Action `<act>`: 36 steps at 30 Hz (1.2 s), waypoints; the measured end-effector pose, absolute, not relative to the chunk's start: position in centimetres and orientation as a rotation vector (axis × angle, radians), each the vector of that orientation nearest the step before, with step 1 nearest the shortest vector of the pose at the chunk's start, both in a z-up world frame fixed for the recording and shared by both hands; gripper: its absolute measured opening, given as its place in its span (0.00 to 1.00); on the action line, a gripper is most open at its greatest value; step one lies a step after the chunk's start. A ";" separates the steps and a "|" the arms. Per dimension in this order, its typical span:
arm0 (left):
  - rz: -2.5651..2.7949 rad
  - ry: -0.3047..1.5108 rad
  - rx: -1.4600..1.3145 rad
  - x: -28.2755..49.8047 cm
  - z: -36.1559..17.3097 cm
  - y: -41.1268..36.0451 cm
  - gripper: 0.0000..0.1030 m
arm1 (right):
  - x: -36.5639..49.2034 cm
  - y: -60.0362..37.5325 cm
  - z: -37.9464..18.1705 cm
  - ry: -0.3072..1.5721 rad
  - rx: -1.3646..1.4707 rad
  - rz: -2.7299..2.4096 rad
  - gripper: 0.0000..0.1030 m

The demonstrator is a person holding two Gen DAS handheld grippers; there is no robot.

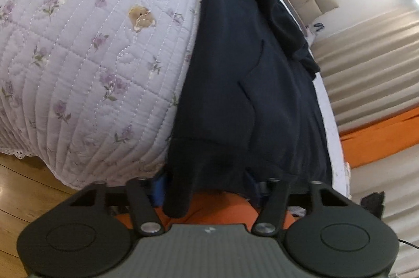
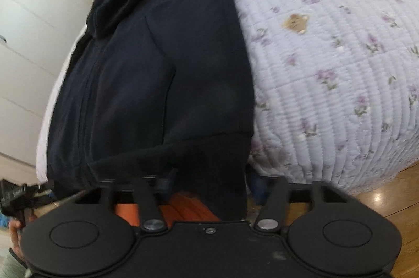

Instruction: Fold large clothes

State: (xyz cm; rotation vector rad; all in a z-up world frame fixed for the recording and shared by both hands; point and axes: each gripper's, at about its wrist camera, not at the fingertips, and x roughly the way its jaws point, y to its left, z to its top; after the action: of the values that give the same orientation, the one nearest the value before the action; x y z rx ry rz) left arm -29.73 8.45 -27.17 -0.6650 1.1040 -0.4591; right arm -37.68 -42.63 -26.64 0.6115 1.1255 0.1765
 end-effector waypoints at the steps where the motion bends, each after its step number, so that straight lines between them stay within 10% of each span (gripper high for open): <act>1: -0.462 1.096 -0.652 -29.8 -27.0 8.2 0.44 | -37.8 -42.4 -26.4 1.125 0.593 0.180 0.35; 4: -0.486 1.079 -0.577 -30.2 -25.9 7.5 0.07 | -38.3 -42.1 -25.1 1.097 0.566 0.208 0.14; 17: -0.682 0.672 -0.763 -25.9 -16.5 7.4 0.09 | -33.1 -43.7 -15.8 0.760 0.681 0.276 0.11; 30: -0.526 0.485 -0.661 3.5 -13.1 1.9 0.10 | -8.0 -47.8 -15.8 0.508 0.565 0.130 0.11; 32: -0.482 0.478 -0.644 7.5 -13.5 0.8 0.23 | -3.9 -48.6 -16.8 0.489 0.609 0.078 0.49; 33: -0.430 0.500 -0.627 8.7 -13.8 0.5 0.43 | -1.9 -49.0 -17.3 0.540 0.617 0.010 0.84; 34: -0.374 0.529 -0.624 9.3 -14.2 0.4 0.63 | -0.9 -49.2 -17.8 0.589 0.624 -0.051 0.83; 36: -0.364 0.561 -0.628 9.5 -15.1 0.8 0.69 | -1.1 -49.5 -18.8 0.625 0.631 -0.043 0.83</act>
State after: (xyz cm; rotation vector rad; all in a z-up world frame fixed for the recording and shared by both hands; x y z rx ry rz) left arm 9.47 0.75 -15.08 -0.6275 0.5607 -0.3641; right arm -1.07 -49.52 -18.76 0.6313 0.6246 -0.0429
